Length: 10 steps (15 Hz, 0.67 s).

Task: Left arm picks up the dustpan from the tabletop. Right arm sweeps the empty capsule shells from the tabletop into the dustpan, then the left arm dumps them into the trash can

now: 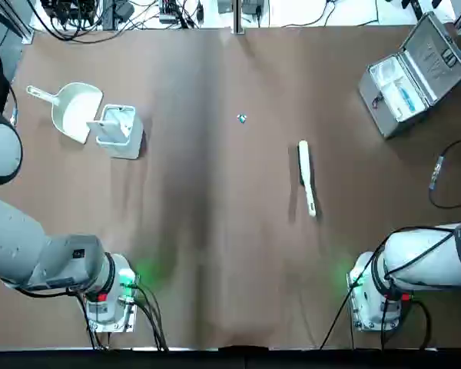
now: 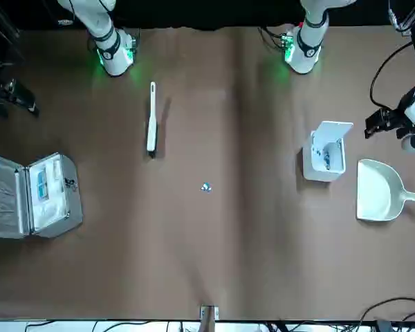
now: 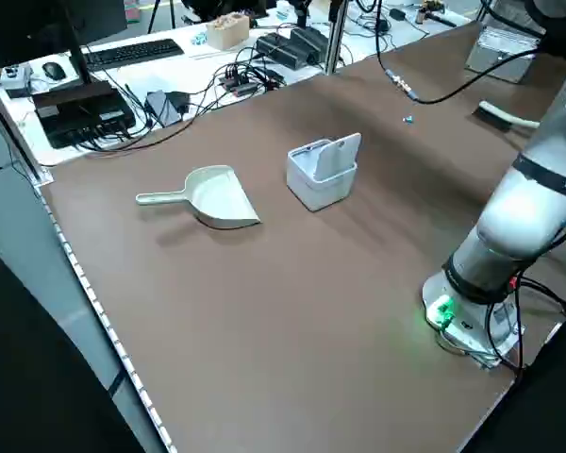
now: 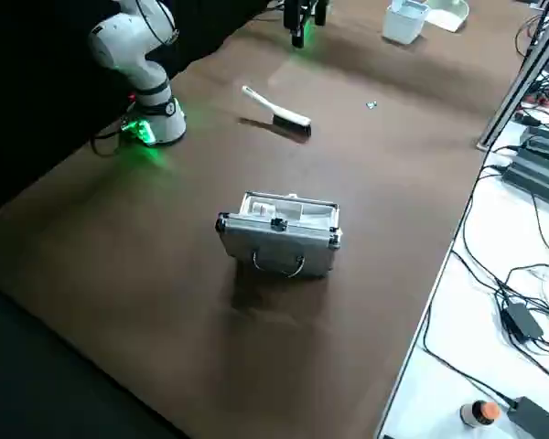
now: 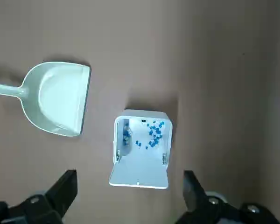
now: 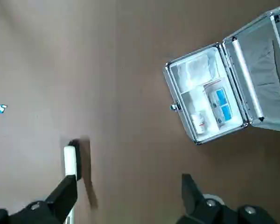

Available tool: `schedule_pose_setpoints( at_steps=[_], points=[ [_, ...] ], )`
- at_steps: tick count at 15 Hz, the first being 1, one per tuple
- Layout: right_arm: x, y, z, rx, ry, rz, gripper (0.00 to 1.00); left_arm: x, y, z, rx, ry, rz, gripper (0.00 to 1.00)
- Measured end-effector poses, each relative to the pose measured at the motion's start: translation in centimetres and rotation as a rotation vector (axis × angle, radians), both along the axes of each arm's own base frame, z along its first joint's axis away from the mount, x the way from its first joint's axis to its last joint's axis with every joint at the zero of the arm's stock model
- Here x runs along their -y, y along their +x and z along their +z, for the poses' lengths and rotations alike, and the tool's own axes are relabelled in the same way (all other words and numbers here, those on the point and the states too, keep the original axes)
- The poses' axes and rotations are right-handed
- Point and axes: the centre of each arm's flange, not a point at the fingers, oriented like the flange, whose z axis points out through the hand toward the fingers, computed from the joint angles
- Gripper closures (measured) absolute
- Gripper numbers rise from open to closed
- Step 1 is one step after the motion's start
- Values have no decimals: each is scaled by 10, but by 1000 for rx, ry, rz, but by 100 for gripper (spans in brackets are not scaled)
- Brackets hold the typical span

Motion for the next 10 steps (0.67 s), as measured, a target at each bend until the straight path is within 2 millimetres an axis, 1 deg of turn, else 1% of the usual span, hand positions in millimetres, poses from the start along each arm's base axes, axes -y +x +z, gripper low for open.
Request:
schedule_pose_setpoints(
  at_steps=[4,6,8,10],
  points=[
    [0,0,-3,-5,0,0,1,-5,0,1,1,2,11,0],
    [-1,0,-5,-10,0,2,1,-9,2,-3,-5,2,23,0],
    [-4,-2,-17,-40,1,9,2,-15,6,-13,-22,9,52,0],
    [-11,-4,-37,-85,3,20,2,-33,12,-28,-48,16,85,0]
  ],
)
